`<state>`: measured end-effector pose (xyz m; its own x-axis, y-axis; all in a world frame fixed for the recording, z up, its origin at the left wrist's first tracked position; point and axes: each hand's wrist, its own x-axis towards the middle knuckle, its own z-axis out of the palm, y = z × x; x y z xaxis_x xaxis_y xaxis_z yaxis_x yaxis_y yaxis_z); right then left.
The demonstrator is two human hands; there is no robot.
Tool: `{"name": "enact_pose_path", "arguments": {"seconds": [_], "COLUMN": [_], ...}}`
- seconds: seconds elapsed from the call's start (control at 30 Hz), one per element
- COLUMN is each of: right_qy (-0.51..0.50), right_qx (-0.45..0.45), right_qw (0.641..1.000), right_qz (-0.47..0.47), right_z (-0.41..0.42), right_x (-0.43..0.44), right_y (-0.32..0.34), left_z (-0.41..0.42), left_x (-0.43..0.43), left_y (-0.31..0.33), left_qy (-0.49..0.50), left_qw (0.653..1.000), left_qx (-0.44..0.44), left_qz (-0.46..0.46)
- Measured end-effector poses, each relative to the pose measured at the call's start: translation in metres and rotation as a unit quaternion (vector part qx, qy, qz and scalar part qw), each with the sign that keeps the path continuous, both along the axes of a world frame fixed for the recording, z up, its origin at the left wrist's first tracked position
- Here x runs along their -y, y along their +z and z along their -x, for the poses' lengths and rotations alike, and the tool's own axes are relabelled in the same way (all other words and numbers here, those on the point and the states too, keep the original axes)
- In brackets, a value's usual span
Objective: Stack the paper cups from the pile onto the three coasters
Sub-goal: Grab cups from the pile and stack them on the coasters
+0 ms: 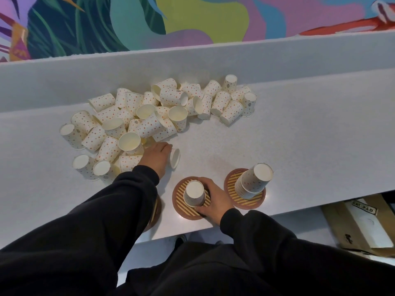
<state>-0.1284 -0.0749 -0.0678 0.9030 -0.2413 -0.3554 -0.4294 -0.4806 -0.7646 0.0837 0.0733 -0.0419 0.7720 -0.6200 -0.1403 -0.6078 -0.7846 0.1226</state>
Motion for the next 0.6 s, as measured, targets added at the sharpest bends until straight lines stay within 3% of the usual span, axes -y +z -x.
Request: {"name": "enact_pose_path", "arguments": {"seconds": [0.13, 0.27, 0.43, 0.53, 0.6], "right_qy": [-0.016, -0.090, -0.001, 0.089, 0.083], "right_qx": [0.005, 0.112, 0.253, 0.239, 0.203], "right_qw": [1.000, 0.990, 0.961, 0.946, 0.960], "right_qz": [0.006, -0.017, 0.107, 0.200, 0.172], "right_z": [-0.001, -0.008, -0.039, -0.059, -0.069], "right_x": [0.007, 0.014, 0.013, 0.005, -0.004], "right_y": [0.018, 0.049, 0.094, 0.105, 0.106], "left_z": [-0.002, 0.002, 0.017, 0.027, 0.033], "left_x": [-0.004, -0.006, -0.010, -0.015, -0.021], "left_y": [0.000, 0.009, 0.043, 0.068, 0.078], "left_qy": [-0.029, -0.053, -0.012, 0.036, 0.053], "left_qw": [0.999, 0.998, 0.972, 0.936, 0.919], "left_qx": [0.023, 0.006, -0.094, -0.131, -0.163], "left_qz": [-0.009, 0.016, 0.214, 0.325, 0.354]}}
